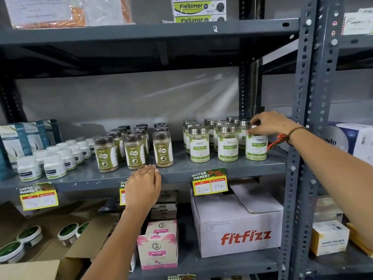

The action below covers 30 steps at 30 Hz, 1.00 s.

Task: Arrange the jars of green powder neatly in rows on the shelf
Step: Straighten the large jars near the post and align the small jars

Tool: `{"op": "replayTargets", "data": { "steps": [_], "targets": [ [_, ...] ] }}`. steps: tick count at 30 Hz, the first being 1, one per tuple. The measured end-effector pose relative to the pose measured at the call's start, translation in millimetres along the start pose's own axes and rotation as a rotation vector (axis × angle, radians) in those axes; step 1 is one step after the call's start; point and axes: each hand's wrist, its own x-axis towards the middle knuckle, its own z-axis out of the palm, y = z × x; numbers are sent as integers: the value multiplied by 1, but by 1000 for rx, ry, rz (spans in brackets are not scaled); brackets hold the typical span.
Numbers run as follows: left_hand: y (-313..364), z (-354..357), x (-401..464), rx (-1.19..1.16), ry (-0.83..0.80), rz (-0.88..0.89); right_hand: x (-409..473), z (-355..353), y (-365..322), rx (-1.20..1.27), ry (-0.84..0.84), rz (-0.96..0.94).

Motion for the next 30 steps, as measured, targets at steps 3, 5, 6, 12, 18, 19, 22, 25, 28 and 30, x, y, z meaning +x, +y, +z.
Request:
{"op": "replayTargets", "data": {
  "steps": [3, 5, 6, 12, 18, 19, 22, 25, 28, 30],
  "targets": [
    [0, 1, -1, -3, 5, -4, 4, 2, 5, -3, -11, -5],
    [0, 1, -1, -9, 9, -5, 6, 4, 8, 22, -22, -2],
    [1, 0, -1, -11, 12, -5, 6, 4, 8, 46, -3, -10],
    [3, -1, -2, -6, 11, -9, -3, 5, -18, 75, 315, -277],
    [3, -3, -2, 3, -2, -10, 2, 17, -43, -191, 131, -279],
    [3, -3, -1, 3, -5, -10, 3, 19, -44, -189, 129, -278],
    [3, -3, -1, 2, -6, -4, 7, 22, -45, -137, 131, -280],
    [3, -2, -1, 1, -7, -5, 10, 22, -44, -96, 132, -288],
    [3, -2, -1, 7, -7, -7, 13, 21, -42, -50, 127, -293],
    [2, -2, -1, 9, -9, -9, 14, 20, -41, -35, 114, -298]
  ]
}}
